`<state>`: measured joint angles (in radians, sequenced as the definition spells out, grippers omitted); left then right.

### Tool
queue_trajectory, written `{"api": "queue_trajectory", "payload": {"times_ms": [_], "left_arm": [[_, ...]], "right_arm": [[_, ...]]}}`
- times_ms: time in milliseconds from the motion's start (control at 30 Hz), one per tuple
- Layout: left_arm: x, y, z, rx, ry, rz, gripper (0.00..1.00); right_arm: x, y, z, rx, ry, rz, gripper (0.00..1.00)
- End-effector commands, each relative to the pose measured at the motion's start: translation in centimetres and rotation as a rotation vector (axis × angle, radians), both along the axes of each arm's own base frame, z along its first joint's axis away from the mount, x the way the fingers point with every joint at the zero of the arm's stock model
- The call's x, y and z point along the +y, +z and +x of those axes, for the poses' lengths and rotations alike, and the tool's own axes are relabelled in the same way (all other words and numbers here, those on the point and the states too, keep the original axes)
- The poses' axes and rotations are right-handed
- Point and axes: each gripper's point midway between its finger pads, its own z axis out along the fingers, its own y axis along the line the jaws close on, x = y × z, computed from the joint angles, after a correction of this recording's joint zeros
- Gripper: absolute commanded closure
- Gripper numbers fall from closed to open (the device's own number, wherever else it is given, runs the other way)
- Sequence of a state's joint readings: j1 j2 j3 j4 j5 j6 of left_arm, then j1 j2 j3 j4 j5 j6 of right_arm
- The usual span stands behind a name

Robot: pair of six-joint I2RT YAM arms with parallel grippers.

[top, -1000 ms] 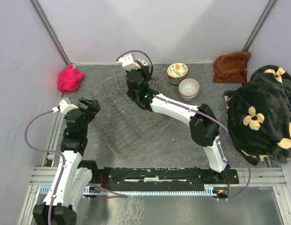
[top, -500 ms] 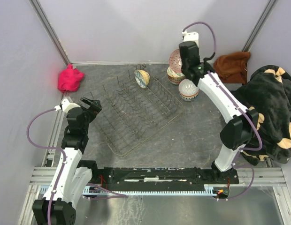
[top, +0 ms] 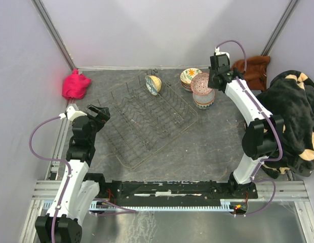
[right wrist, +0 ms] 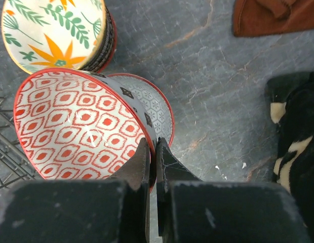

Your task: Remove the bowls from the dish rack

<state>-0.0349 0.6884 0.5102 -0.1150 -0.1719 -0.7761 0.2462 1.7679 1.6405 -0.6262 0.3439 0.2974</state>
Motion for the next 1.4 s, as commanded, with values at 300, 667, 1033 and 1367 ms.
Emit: {"api": "queue_trajectory", "payload": {"times_ms": [300,667,1033,1367], "left_arm": [[-0.4,1.8,0.5,-0.071,-0.029,0.017,0.01],[-0.4,1.6,0.6,-0.069,-0.027,0.016,0.01],[-0.2,1.5,0.6,-0.066,-0.022,0.019,0.01],[-0.3,1.4,0.7,-0.066,-0.023,0.014,0.01]], "right_arm": [[-0.4,-0.8,1.5,-0.015,-0.02,0.117,0.99],[-1.0,-3.7,1.8,0.061,-0.04,0.093,0.99],[-1.7,-5.0,1.7,0.095,-0.065,0.079,0.93],[-1.7,-4.6,1.4,0.082,-0.074,0.086,0.64]]}}
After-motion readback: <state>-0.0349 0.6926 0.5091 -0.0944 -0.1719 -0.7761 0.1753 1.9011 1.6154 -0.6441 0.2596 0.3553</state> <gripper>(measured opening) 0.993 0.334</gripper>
